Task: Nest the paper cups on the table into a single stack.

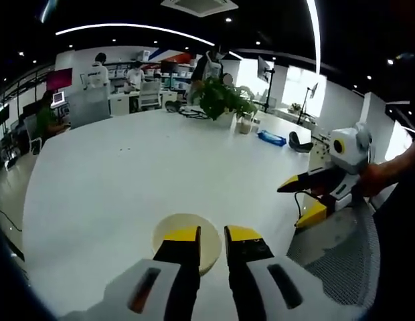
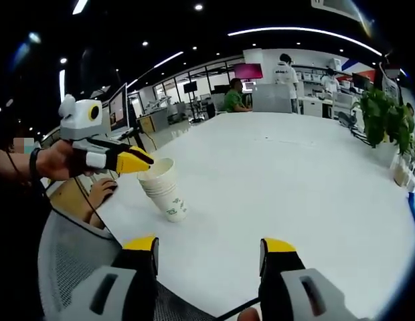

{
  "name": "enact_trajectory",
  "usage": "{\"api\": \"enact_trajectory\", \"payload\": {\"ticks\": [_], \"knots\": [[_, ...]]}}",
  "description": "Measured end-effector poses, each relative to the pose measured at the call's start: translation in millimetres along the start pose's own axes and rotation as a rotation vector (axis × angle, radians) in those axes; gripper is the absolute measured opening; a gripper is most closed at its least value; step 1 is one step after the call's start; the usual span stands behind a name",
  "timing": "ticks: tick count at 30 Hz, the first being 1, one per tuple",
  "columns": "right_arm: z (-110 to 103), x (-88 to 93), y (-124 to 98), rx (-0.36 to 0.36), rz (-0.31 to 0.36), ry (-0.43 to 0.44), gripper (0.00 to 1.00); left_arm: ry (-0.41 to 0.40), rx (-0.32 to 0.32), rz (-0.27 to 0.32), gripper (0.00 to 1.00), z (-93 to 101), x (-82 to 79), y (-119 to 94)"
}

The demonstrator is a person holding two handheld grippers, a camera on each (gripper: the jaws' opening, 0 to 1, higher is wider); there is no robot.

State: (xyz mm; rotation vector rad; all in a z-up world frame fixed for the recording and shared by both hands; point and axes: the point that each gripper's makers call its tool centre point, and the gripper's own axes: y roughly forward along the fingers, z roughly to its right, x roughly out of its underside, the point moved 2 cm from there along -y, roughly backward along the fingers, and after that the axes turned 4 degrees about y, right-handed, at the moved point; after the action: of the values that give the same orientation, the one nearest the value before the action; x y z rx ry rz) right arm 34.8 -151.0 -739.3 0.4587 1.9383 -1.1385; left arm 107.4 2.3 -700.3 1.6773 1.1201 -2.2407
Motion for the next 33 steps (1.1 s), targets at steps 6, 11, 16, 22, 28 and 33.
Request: {"api": "enact_trajectory", "payload": {"ticks": [6, 11, 16, 22, 28, 33], "knots": [[-3, 0.7, 0, -0.004, -0.006, -0.006, 0.60, -0.004, -0.015, 0.032, 0.18, -3.0, -5.3, -7], [-2, 2.3, 1, -0.008, -0.011, -0.011, 0.60, -0.014, -0.037, 0.050, 0.21, -8.7, -8.8, -15], [-2, 3.2, 2, -0.015, -0.017, -0.016, 0.60, -0.022, -0.070, 0.066, 0.24, -20.7, -8.8, -26], [-6, 5.9, 6, -0.042, -0.036, -0.032, 0.61, -0.056, -0.105, 0.081, 0.31, -34.7, -6.0, -39], [-10, 3.2, 14, -0.071, -0.057, -0.057, 0.61, -0.101, -0.127, 0.067, 0.39, -47.7, 9.3, -51], [-18, -2.6, 25, -0.106, -0.082, -0.105, 0.62, -0.118, -0.139, 0.048, 0.42, -55.2, 22.6, -52]]}}
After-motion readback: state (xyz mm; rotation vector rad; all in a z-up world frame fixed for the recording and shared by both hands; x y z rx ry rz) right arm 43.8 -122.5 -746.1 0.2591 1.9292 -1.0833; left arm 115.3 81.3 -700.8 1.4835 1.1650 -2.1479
